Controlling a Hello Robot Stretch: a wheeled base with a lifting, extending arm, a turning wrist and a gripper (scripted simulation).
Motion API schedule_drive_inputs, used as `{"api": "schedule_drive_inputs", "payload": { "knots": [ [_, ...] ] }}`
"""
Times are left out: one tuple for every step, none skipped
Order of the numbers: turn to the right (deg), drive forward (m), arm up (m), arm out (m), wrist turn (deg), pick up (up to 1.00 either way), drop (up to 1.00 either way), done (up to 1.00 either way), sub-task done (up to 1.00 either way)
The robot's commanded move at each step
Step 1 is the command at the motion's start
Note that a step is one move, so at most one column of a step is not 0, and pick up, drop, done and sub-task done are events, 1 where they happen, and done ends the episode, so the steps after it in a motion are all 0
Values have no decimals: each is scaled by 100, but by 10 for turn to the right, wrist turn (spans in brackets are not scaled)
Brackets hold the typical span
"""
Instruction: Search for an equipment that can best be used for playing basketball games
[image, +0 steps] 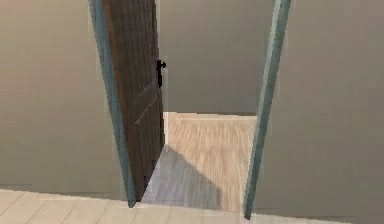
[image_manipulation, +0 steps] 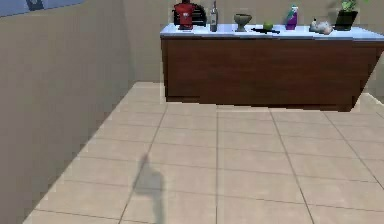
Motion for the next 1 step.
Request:
{"api": "schedule_drive_inputs", "payload": {
  "knots": [
    [-30, 0, 0, 0, 0, 0, 0, 0, 0]
  ]
}}
